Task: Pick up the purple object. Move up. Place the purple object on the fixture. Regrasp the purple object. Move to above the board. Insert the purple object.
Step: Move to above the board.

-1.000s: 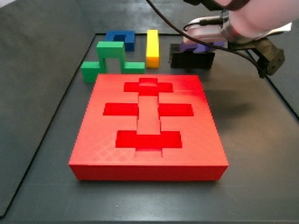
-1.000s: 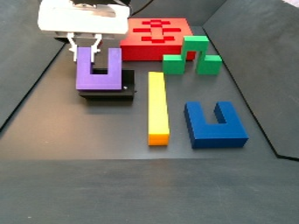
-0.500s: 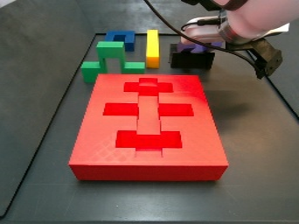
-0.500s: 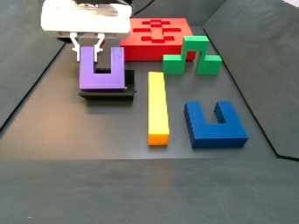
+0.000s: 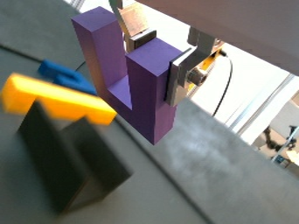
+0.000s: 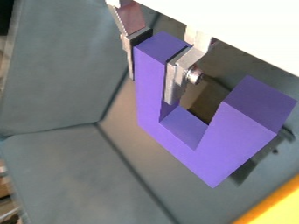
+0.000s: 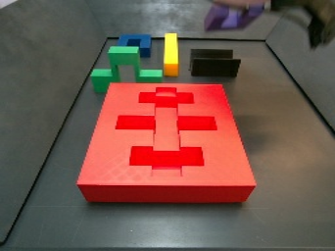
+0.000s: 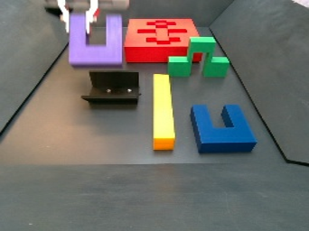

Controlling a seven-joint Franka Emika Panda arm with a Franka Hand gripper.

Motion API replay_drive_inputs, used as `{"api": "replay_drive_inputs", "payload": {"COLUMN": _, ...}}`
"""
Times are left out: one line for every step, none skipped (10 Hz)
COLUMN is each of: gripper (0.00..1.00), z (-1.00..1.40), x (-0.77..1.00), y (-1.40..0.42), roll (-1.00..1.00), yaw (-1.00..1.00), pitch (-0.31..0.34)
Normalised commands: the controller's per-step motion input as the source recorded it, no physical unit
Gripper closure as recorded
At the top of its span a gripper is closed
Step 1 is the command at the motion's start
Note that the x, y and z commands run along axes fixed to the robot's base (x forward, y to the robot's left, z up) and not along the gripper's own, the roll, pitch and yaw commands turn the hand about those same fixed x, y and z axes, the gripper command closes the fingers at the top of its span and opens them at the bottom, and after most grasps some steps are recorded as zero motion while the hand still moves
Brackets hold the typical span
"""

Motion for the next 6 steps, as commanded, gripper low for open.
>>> {"api": "replay_drive_inputs", "payload": {"gripper": 1.0, "z": 1.4, "x": -0.05, "y": -0.01, "roll": 0.0, "yaw": 0.05, "pitch": -0.011}}
{"api": "replay_drive_inputs", "payload": {"gripper": 1.0, "z": 1.4, "x": -0.05, "y": -0.02, "roll": -0.01, "yaw": 0.02, "pitch": -0.024}}
{"api": "replay_drive_inputs", "payload": {"gripper": 1.0, "z": 1.4, "x": -0.05, "y": 0.0, "roll": -0.01, "yaw": 0.01, "pitch": -0.017}}
{"api": "replay_drive_inputs", "payload": {"gripper": 1.0, "z": 0.75, "x": -0.02, "y": -0.01, "roll": -0.01, "yaw": 0.0, "pitch": -0.004}}
{"api": "replay_drive_inputs", "payload": {"gripper": 1.0, "z": 0.49, "x": -0.01, "y": -0.01, "roll": -0.01, "yaw": -0.01, "pitch": 0.007}}
{"api": "replay_drive_inputs", "payload": {"gripper": 1.0, "z": 0.2, "x": 0.02, "y": -0.01, "roll": 0.01, "yaw": -0.01, "pitch": 0.027}}
